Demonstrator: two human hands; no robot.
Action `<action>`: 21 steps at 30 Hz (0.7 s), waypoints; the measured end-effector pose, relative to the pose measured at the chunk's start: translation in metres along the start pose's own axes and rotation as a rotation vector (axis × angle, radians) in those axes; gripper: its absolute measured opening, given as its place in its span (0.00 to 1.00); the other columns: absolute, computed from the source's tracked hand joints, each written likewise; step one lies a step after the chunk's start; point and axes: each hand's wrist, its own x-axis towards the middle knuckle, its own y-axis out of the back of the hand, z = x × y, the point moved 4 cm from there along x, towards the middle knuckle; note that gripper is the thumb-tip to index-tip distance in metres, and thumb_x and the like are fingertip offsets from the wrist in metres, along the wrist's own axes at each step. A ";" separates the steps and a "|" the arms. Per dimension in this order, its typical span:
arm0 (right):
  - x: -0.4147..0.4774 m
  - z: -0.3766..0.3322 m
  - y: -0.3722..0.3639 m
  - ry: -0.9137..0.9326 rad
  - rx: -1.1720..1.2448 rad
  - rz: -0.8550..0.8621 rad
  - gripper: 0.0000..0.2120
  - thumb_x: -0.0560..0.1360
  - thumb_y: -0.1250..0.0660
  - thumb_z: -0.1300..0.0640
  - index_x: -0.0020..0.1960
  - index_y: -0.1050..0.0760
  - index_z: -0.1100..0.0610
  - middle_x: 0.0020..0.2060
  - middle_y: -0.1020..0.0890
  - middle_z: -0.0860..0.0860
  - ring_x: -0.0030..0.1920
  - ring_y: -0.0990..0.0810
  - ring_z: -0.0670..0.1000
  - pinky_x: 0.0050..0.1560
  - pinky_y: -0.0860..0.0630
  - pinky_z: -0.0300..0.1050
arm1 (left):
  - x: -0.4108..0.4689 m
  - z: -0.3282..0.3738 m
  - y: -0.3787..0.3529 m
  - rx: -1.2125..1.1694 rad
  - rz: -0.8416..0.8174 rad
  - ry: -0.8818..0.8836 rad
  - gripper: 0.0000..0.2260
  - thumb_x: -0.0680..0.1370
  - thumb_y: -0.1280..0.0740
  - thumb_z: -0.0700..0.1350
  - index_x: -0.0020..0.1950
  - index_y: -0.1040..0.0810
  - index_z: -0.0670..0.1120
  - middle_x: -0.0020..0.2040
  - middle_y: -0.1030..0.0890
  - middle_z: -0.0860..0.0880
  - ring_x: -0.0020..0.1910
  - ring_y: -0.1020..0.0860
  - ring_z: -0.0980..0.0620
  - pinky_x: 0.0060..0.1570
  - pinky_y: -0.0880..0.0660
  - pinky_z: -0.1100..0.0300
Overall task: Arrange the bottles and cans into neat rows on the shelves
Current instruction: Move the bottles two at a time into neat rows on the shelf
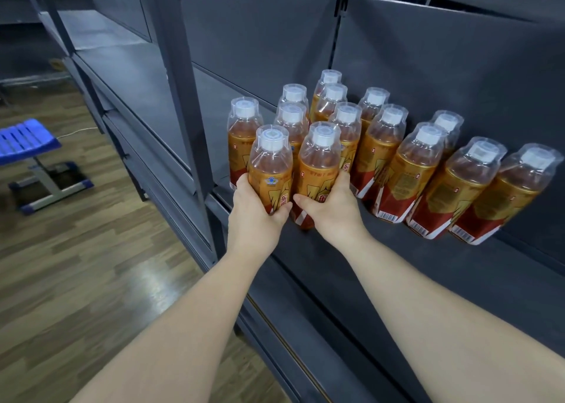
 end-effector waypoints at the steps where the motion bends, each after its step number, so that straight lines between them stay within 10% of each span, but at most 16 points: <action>1: -0.001 -0.001 0.001 0.001 0.001 0.006 0.34 0.72 0.23 0.51 0.70 0.39 0.52 0.61 0.24 0.47 0.61 0.25 0.49 0.63 0.26 0.48 | -0.001 0.000 0.000 -0.010 -0.006 -0.001 0.33 0.73 0.24 0.51 0.71 0.39 0.50 0.64 0.25 0.51 0.61 0.24 0.49 0.56 0.25 0.55; 21: -0.109 0.026 0.152 -0.044 -0.033 0.338 0.30 0.72 0.23 0.50 0.68 0.35 0.49 0.56 0.23 0.42 0.55 0.23 0.44 0.56 0.24 0.44 | -0.096 0.072 -0.077 -0.102 -0.322 -0.193 0.35 0.72 0.24 0.55 0.72 0.39 0.52 0.63 0.24 0.54 0.59 0.23 0.52 0.57 0.24 0.54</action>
